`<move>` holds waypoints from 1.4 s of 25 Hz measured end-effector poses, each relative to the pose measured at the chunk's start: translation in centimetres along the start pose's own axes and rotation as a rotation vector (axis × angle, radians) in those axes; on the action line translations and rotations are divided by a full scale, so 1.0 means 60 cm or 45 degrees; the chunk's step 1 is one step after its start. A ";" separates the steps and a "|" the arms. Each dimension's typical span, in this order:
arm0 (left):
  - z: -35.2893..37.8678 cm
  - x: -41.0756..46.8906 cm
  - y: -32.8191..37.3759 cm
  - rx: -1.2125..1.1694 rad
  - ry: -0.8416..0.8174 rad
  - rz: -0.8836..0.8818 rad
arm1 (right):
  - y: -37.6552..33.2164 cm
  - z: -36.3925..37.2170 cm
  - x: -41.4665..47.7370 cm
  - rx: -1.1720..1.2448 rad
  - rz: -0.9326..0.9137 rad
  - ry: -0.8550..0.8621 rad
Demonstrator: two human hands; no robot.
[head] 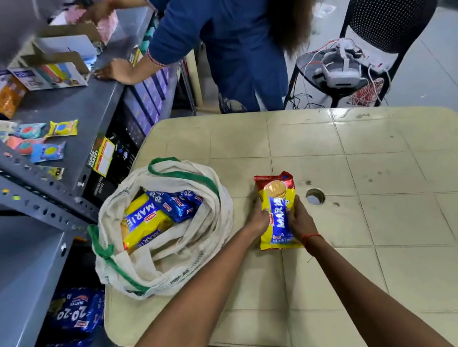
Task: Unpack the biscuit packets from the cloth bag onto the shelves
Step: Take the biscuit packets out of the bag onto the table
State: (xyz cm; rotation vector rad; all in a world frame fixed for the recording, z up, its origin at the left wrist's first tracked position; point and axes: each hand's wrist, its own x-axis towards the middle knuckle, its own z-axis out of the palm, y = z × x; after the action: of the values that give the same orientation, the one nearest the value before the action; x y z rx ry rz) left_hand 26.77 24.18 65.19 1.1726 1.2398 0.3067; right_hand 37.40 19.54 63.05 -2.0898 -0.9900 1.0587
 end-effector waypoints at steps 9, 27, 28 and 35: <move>-0.236 -0.089 -0.039 -0.009 1.362 -0.033 | -0.190 0.178 -0.054 -0.077 -0.675 -0.103; -0.373 -0.230 -0.021 -0.398 0.423 -0.341 | -0.259 0.197 -0.075 0.632 0.270 -0.886; -0.370 -0.238 -0.022 -0.474 0.339 -0.351 | -0.259 0.187 -0.081 0.641 0.306 -0.938; -0.263 -0.209 -0.014 -0.740 0.326 -0.110 | -0.211 0.063 -0.109 0.399 0.187 -1.065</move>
State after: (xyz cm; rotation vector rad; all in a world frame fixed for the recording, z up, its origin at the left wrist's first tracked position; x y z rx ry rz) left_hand 8.48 22.77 73.60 0.5891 1.2978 0.7158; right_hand 27.14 21.80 73.40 -1.4695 -0.9414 2.0969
